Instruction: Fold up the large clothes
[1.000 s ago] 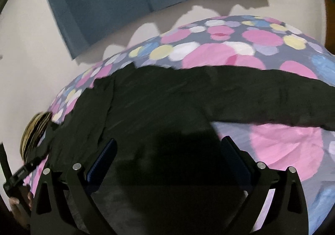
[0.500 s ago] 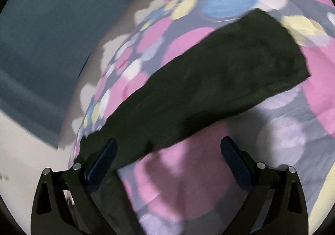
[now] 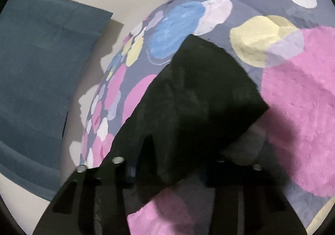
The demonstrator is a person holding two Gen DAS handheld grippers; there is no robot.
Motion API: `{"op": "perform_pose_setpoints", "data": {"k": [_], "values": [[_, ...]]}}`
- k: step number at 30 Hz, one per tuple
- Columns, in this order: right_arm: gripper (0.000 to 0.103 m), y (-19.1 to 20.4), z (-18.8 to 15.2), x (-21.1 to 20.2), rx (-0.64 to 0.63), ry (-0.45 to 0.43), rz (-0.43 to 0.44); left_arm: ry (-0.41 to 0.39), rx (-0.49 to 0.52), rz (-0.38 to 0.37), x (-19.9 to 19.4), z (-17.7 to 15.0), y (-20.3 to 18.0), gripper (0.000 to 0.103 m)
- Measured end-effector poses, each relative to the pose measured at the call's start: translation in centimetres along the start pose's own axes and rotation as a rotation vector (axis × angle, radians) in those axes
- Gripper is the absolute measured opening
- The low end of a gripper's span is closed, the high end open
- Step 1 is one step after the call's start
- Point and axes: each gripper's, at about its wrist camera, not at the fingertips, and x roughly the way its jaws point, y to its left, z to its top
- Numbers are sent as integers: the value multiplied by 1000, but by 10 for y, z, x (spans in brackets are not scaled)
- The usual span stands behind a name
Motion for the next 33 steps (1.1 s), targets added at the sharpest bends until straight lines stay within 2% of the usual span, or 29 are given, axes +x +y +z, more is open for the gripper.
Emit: {"op": "perform_pose_setpoints", "data": {"k": [1, 3, 6, 9, 13, 18, 23, 29, 33], "values": [[21, -1, 1, 1, 5, 7, 6, 1, 0, 0, 0, 0, 0, 101], [11, -4, 2, 6, 31, 34, 48, 5, 1, 0, 2, 0, 0, 101], [8, 13, 0, -2, -21, 2, 58, 8, -1, -2, 2, 0, 0, 101], [7, 61, -11, -14, -171, -30, 101, 7, -1, -2, 2, 0, 0, 101], [6, 134, -40, -24, -367, -13, 200, 8, -1, -2, 2, 1, 0, 101], [6, 223, -102, -13, -550, 82, 328, 7, -3, -6, 1, 1, 0, 101], [5, 283, -185, 4, -712, 211, 423, 4, -15, -11, 0, 2, 2, 101], [5, 317, -292, 26, -920, 378, 478, 9, -30, -12, 0, 2, 5, 101], [5, 320, -341, 36, -1029, 460, 474, 9, -31, -15, -1, 2, 7, 101]]}}
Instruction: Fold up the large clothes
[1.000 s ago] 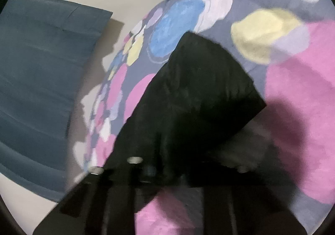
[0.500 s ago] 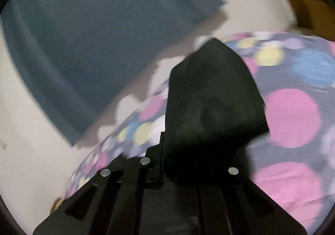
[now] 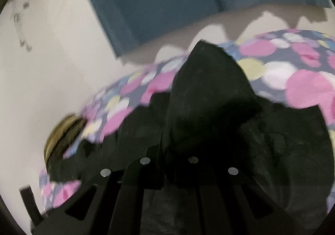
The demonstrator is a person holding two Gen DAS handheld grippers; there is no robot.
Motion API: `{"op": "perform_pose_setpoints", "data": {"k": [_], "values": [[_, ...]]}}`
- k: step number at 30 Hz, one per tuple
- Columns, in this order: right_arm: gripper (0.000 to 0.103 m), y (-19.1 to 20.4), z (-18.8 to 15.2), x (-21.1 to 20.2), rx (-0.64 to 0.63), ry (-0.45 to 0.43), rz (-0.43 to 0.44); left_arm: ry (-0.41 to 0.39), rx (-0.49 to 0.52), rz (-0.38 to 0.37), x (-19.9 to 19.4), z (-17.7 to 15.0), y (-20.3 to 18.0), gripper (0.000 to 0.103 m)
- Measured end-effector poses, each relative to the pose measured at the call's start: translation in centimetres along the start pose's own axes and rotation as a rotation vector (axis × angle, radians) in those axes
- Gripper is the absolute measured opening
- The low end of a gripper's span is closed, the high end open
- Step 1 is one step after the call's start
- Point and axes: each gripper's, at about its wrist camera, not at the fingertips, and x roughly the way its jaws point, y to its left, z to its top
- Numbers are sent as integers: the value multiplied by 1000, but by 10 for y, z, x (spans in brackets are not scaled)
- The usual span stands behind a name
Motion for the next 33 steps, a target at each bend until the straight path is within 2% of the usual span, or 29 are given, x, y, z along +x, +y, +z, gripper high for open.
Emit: {"op": "perform_pose_setpoints", "data": {"k": [8, 11, 14, 18, 22, 25, 26, 28, 30, 33], "values": [[6, 31, -43, 52, -175, 261, 9, 4, 5, 3, 1, 0, 0, 101], [9, 36, -51, 59, -199, 315, 18, 6, 7, 5, 3, 0, 1, 101], [15, 39, -56, 60, -210, 333, 21, 4, 8, 6, 2, 0, 1, 101], [42, 41, -57, 54, -194, 339, 77, 5, 7, 6, 2, 0, 1, 101], [58, 57, -64, 53, -236, 348, 115, 5, 8, 6, 2, 0, 1, 101], [69, 68, -71, 60, -265, 405, 161, 5, 8, 5, 2, 0, 1, 101], [71, 70, -75, 67, -277, 451, 170, 6, 10, 5, 2, 0, 1, 101], [73, 72, -77, 69, -297, 463, 166, 6, 13, 8, 2, -1, 0, 101], [73, 72, -74, 63, -283, 451, 180, 7, 17, 8, 2, -1, -1, 101], [73, 64, -58, 35, -224, 398, 246, 9, 15, 5, 2, -1, -2, 101]]}}
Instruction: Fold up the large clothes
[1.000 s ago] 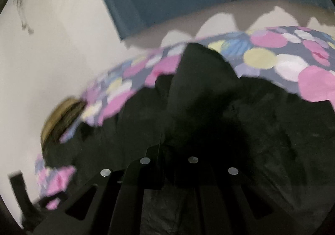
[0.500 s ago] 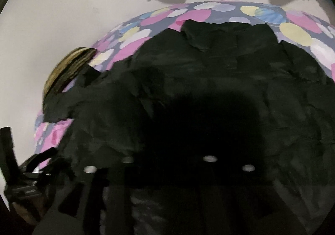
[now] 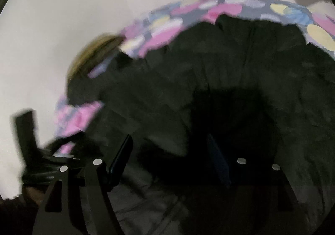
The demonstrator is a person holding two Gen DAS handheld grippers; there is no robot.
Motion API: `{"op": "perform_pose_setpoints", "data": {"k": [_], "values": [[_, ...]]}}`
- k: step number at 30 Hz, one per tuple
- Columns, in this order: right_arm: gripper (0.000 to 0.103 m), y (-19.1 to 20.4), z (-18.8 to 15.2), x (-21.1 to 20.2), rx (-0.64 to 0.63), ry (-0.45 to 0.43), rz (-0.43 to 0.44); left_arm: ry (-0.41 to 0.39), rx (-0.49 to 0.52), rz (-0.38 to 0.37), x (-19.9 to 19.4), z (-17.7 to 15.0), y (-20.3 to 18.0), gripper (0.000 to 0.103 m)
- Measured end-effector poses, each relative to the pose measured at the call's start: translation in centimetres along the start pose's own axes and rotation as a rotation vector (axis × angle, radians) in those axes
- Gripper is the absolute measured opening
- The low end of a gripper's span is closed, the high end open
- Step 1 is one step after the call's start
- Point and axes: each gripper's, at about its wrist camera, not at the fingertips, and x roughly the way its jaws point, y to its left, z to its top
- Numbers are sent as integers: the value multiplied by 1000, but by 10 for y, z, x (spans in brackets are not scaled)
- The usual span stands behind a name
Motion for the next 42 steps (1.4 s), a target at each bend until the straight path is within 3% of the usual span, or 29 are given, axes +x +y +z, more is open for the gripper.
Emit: {"op": "perform_pose_setpoints", "data": {"k": [2, 4, 7, 10, 12, 15, 17, 19, 23, 28, 33, 38, 42], "values": [[73, -9, 0, -39, 13, -75, 4, 1, -2, -3, 1, 1, 0, 101], [73, -28, -1, -73, 38, -139, -47, 2, -3, -5, 2, 1, 0, 101], [73, -85, -9, -129, 145, -231, -161, 4, 0, -7, 3, 2, 0, 101], [70, -169, -29, -175, 374, -313, -330, 5, -1, -13, 3, 3, 0, 101], [60, -212, -40, -180, 494, -292, -367, 7, 0, -12, 4, 3, -1, 101], [53, -254, -49, -167, 602, -241, -309, 7, 4, -8, 4, 3, -1, 101], [34, -270, -48, -151, 620, -199, -260, 8, 6, -9, 5, 2, -2, 101], [28, -278, -44, -139, 609, -171, -274, 11, 5, -11, 5, 2, -1, 101], [27, -285, -38, -136, 601, -175, -262, 14, 6, -13, 6, 1, 0, 101], [42, -268, -53, -155, 579, -184, -260, 13, 5, -17, 6, 1, 0, 101], [35, -258, -66, -146, 587, -131, -276, 13, 7, -14, 6, 1, 0, 101], [34, -255, -68, -144, 573, -154, -309, 9, 13, -6, 5, -1, -1, 101], [57, -230, -68, -160, 555, -169, -383, -3, 22, -11, -2, -2, -1, 101]]}}
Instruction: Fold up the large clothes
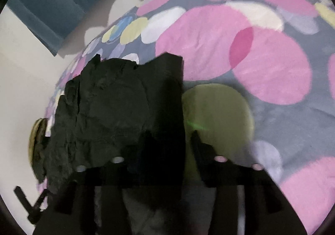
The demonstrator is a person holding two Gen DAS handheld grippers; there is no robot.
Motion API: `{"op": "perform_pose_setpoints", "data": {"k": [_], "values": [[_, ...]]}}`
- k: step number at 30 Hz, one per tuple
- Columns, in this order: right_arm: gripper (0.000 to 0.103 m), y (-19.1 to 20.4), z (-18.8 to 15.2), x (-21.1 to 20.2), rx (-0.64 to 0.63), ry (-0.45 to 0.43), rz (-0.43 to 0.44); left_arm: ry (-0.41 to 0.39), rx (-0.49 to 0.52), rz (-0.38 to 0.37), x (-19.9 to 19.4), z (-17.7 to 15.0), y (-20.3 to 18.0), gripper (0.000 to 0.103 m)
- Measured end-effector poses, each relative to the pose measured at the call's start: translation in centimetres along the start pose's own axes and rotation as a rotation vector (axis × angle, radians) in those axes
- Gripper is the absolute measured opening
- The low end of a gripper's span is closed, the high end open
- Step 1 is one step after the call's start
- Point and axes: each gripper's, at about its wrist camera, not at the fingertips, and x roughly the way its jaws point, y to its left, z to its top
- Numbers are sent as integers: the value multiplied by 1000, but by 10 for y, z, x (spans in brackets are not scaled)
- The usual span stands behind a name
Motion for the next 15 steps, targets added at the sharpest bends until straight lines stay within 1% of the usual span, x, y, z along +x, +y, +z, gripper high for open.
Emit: {"op": "perform_pose_setpoints", "data": {"k": [1, 4, 7, 11, 14, 15], "values": [[65, 6, -5, -7, -15, -16, 3, -4, 2, -4, -3, -1, 1, 101], [70, 25, -28, -30, -60, -45, 53, -8, -5, -19, -9, -2, 7, 101], [71, 39, -60, -47, -96, -43, 103, -24, -21, -44, -21, -2, 17, 101], [71, 48, -90, -52, -105, -3, 117, -52, -32, -43, -33, -2, 31, 101], [72, 49, -106, -52, -109, 35, 112, -76, -50, -22, -40, -3, 50, 101], [74, 49, -112, -47, -124, 62, 97, -82, -59, -12, -41, -4, 57, 101]]}}
